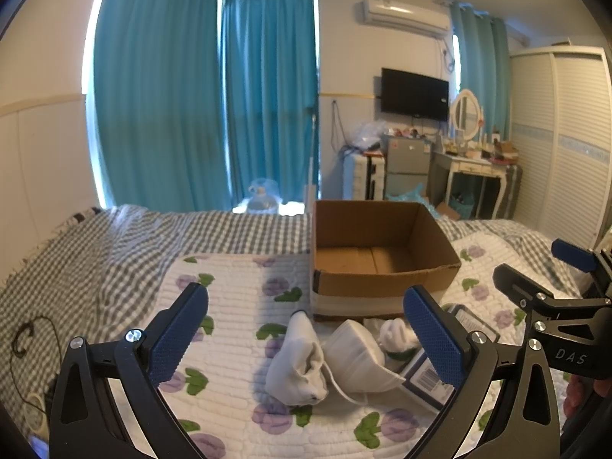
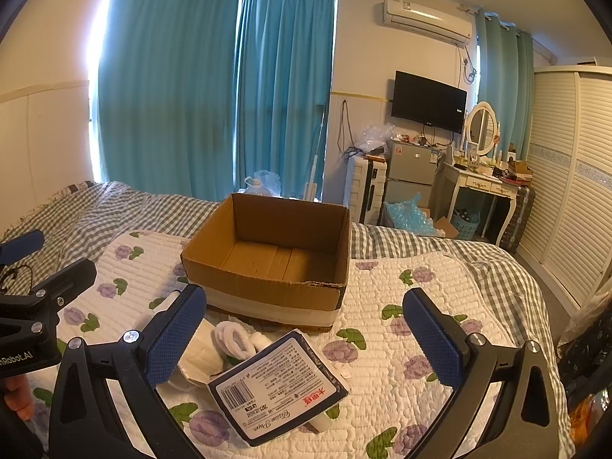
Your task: Organize soft objects
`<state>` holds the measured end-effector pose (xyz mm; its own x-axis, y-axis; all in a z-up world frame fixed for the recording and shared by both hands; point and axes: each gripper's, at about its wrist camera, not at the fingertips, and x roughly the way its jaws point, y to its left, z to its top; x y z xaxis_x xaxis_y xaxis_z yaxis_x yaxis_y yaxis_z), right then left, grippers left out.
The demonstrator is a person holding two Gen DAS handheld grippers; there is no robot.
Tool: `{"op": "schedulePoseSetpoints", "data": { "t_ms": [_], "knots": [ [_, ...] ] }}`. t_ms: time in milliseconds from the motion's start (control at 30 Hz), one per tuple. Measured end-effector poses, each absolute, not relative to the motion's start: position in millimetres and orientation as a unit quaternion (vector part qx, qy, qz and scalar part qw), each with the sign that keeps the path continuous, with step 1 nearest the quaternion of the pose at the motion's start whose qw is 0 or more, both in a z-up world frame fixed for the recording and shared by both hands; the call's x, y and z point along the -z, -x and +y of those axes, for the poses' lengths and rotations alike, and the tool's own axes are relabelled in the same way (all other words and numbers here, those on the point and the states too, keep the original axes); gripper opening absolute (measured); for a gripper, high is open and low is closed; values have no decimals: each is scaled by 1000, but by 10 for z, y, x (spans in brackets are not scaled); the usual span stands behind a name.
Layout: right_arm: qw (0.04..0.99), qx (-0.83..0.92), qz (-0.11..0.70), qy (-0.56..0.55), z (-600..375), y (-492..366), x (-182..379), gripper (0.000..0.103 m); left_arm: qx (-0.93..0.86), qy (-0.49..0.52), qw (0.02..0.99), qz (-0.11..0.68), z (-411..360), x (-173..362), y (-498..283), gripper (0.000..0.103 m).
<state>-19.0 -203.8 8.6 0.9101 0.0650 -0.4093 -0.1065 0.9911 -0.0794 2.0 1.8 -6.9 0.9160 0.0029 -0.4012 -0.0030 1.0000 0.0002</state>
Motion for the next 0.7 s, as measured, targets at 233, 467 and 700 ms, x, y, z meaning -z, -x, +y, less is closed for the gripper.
{"op": "schedulePoseSetpoints", "data": {
  "t_ms": [233,467,700],
  "knots": [
    [975,-43,213,53,-2012,182,-59,103,-2,-3,978,206,14,76,-17,103],
    [974,-43,215,53,-2013,179,-60,103,-2,-3,979,206,15,77,-17,103],
    [974,-43,215,54,-2007,173,-67,103,-2,-2,978,206,15,71,-23,103]
  ]
}}
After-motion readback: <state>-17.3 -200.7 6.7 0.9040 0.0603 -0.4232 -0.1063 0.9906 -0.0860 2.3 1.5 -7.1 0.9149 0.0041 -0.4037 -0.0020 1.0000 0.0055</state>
